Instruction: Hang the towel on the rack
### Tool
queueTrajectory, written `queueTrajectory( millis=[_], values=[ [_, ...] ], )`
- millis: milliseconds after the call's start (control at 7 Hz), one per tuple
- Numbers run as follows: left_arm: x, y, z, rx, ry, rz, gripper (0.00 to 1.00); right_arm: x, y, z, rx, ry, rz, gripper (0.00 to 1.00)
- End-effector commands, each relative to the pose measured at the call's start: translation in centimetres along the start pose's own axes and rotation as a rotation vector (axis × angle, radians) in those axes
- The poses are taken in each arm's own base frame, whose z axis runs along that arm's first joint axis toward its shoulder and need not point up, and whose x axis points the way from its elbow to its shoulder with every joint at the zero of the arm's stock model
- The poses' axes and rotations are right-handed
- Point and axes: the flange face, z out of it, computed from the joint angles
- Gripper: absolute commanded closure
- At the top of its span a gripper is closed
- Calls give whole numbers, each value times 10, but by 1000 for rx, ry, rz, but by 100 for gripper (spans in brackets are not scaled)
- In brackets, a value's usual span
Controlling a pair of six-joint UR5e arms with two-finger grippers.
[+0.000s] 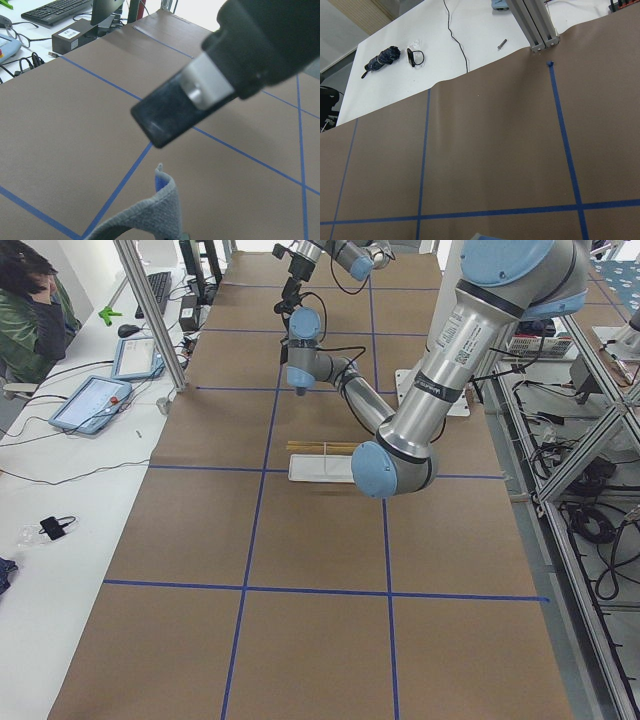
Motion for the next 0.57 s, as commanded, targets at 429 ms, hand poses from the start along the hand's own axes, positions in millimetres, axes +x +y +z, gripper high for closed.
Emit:
queueTrajectory(
  millis=[429],
  values=[
    [-39,58,-55,54,-14,-336,100,118,-110,-24,-109,162,-129,0]
  ],
)
